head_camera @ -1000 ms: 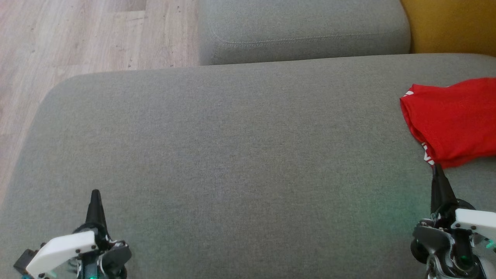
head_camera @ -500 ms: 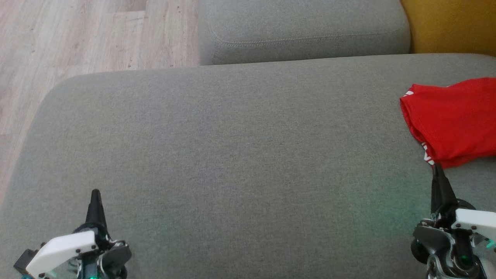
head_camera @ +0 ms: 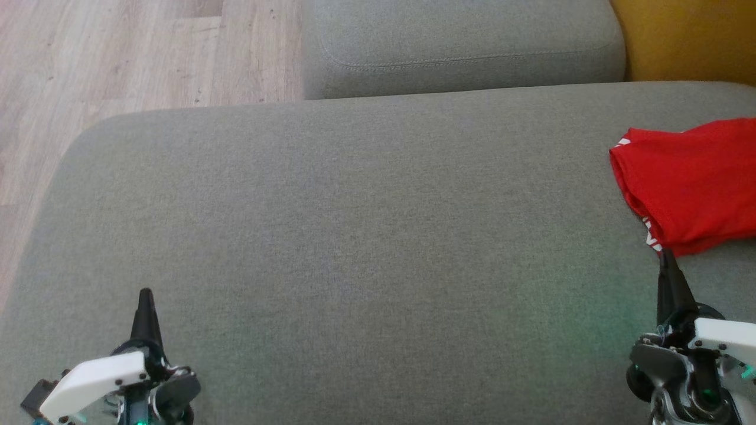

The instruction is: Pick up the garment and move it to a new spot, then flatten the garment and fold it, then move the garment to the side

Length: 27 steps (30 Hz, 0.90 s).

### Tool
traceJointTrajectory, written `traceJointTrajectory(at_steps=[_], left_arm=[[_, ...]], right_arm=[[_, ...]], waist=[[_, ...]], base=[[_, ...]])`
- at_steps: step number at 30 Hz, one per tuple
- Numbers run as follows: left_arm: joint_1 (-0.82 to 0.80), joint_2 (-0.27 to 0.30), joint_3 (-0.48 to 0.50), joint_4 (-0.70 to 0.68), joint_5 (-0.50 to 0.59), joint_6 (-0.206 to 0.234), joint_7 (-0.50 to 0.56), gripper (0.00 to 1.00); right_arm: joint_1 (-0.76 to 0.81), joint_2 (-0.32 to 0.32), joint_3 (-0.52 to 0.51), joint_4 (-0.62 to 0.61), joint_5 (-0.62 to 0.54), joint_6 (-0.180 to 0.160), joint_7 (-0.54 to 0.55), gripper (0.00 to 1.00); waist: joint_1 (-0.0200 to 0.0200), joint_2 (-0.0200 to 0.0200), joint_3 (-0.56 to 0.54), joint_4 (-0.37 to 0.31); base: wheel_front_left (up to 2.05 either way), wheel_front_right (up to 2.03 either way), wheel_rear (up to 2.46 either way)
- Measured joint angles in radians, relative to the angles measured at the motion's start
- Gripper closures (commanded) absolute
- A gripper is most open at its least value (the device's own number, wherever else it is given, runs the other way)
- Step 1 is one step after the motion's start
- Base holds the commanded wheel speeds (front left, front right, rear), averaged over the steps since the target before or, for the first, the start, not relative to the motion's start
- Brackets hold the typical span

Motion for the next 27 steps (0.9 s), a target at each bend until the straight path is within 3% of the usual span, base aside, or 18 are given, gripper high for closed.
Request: traceJointTrajectory(at_steps=[27], left_arm=[[0.000, 0.000, 0.000, 0.000, 0.000, 0.000, 0.000, 1.00]], right_arm=[[0.000, 0.001, -0.001, 0.000, 0.000, 0.000, 0.000, 1.00]], waist=[[0.0000, 0.0000, 0.000, 0.000]], base=[[0.00, 0.00, 0.00]])
